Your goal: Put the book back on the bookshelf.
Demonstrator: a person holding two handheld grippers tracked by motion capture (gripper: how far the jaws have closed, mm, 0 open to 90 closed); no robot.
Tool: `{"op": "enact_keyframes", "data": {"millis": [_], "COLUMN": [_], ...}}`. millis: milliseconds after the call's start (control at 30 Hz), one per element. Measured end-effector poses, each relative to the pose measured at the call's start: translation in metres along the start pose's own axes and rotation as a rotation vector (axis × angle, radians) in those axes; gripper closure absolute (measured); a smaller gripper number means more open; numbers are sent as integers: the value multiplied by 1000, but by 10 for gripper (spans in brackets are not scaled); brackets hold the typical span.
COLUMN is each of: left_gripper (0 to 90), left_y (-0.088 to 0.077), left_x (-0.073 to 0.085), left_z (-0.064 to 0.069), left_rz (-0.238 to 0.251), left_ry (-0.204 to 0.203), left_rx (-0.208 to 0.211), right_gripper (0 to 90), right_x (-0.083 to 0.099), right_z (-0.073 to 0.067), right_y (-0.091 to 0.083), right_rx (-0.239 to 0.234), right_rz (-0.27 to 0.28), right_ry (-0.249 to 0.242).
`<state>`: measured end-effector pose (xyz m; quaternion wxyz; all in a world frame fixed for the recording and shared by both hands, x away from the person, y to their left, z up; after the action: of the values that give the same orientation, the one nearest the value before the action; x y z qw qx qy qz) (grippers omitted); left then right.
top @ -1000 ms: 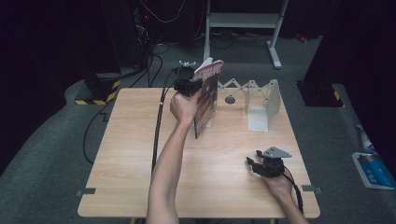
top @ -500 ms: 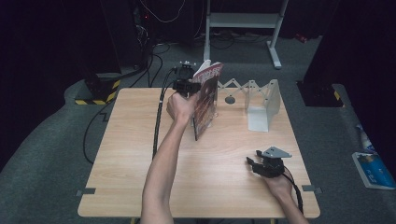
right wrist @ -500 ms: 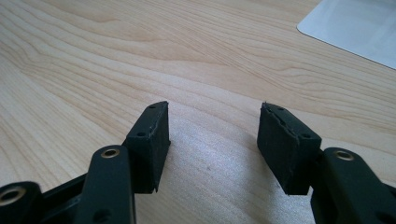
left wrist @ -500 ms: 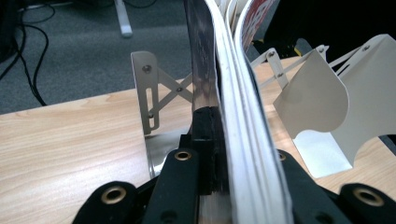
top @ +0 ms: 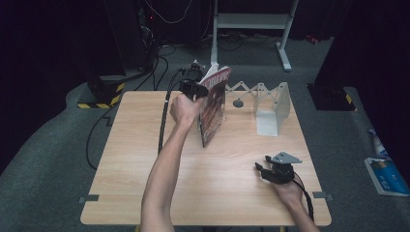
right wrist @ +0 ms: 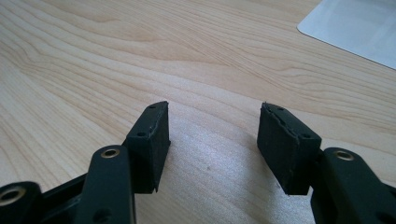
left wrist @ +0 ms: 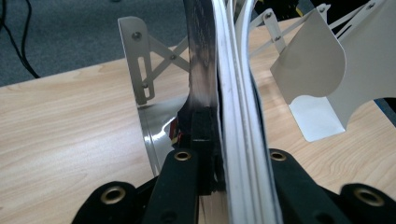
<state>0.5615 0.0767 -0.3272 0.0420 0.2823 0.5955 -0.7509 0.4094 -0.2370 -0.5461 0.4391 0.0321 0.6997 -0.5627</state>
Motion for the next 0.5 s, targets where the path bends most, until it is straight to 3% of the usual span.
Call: {"op": "enact_keyframes", "data": {"millis": [233, 500], "left_gripper": [832, 838], "left_y": [-1, -4], "left_x": [2, 1], "left_z": [-2, 0], "left_rz": [-1, 65], "left_ry": [-11, -15], "left_rx": [5, 3], "right_gripper": [438, 438], "right_x": [0, 0], "right_z": [0, 0], "right_y": [0, 0], "right_rx": [0, -1], "right_rz": [1, -1], "right_ry": [0, -2]}}
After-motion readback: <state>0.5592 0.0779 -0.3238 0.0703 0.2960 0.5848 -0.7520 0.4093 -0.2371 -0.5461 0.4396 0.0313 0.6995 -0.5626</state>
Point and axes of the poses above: each handheld gripper's, and its own axes: y roughly forward along the jaws, x roughly out of its underside, z roughly to its right, the point moved 2 cm from there along y, roughly forward along the jaws, and after that the axes turned 13 degrees about -z, right-handed, at the moved point
